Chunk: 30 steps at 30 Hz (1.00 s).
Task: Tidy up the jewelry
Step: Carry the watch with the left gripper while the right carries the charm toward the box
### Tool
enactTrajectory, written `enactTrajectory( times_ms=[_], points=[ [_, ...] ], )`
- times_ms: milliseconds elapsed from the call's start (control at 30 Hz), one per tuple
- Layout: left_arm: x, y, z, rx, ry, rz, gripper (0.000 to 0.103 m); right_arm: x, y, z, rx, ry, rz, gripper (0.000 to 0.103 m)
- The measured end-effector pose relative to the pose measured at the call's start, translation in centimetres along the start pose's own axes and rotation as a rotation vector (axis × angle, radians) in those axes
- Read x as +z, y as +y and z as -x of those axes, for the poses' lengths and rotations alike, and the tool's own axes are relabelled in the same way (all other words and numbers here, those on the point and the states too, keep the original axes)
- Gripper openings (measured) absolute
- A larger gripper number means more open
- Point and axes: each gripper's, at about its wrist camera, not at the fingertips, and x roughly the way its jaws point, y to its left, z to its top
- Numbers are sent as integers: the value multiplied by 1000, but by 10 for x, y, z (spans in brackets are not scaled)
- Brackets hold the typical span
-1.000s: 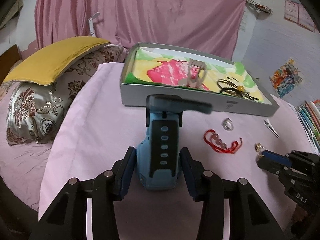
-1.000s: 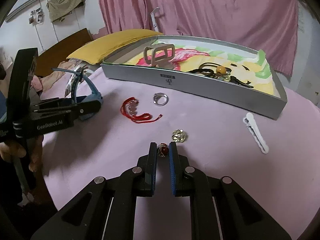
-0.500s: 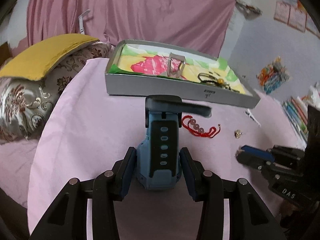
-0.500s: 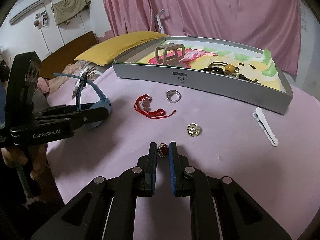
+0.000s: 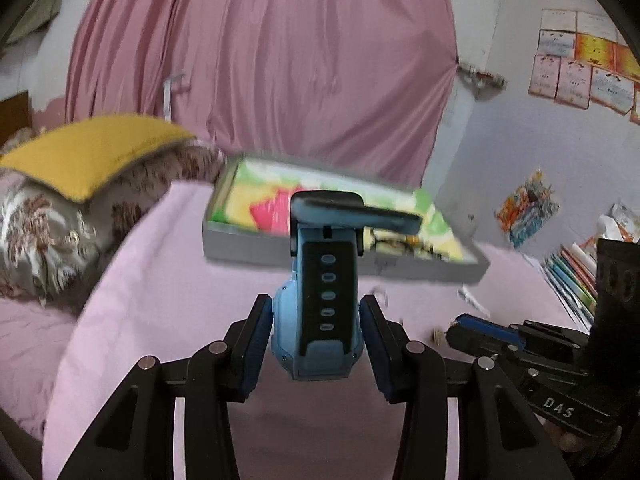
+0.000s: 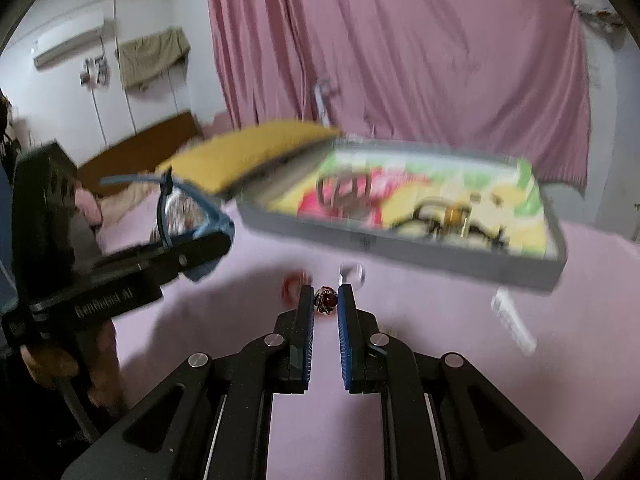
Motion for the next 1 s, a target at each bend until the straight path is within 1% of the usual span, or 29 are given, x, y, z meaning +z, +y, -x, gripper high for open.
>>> enactTrajectory(
  times_ms=[67,133,233,400,500,633,767,867,1000],
  points=[
    [6,-3,1,-5,-40,-1,42,10,0,4,-12,-57,1,10],
    [12,-6,1,-7,-80,-12,42,19,0,6,-49,-117,15,10],
    [23,-12,0,3,-136,-39,42,32,0,6,-89,-177,30,10],
    [43,-19,-2,6,-230,-79,42,51,-2,6,-122,-229,44,10],
    [52,-22,-9,11,-256,-100,42,62,-4,3,-142,-257,51,10],
    [59,-21,-23,25,-261,-113,42,69,-2,-1,-171,-284,59,10],
    [64,-13,-40,45,-232,-107,42,72,-1,-9,-202,-287,67,10],
    [67,-8,-50,59,-205,-93,41,74,-7,-19,-208,-269,54,10],
    [69,2,-65,73,-148,-69,41,75,-14,-33,-214,-221,38,10]
  ],
)
